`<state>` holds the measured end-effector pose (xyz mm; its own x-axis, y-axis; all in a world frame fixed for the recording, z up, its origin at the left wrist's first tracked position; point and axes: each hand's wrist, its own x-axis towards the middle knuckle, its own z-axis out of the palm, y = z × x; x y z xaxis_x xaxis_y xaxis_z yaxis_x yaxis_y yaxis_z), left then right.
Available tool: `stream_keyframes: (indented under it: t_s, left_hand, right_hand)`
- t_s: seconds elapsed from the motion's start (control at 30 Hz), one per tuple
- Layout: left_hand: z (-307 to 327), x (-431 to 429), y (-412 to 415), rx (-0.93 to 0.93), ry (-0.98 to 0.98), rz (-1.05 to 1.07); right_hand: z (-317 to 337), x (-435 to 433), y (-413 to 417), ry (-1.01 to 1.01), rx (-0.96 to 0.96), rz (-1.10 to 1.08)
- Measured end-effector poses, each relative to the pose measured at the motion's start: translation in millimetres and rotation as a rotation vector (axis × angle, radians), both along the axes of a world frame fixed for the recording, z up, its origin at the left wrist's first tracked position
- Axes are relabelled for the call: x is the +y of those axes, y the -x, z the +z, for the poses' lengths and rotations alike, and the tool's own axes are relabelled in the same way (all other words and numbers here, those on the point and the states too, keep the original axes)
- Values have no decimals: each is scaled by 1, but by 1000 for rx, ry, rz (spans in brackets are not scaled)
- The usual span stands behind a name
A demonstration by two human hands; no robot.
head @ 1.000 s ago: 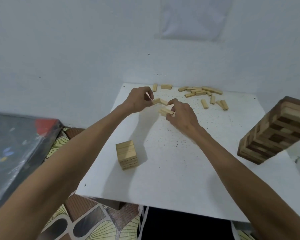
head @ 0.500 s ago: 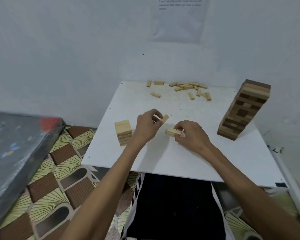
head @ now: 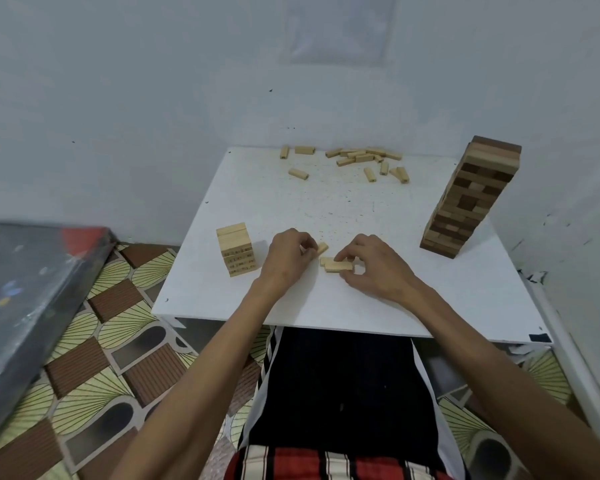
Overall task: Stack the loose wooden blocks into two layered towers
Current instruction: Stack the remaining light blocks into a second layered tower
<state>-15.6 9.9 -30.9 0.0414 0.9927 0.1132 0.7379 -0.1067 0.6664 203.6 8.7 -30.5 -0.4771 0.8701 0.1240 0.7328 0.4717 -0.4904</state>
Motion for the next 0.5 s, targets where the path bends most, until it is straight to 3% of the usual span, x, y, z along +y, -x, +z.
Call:
stream_keyframes:
  t_s: [0.27,0.5]
  left_hand:
    - [3,-1,0,41,46,-146]
    - [6,-16,1,43,176,-195]
  right_hand:
    - [4,5,-10,71,34,-36]
    - [5,14,-17,-22,-10,-7]
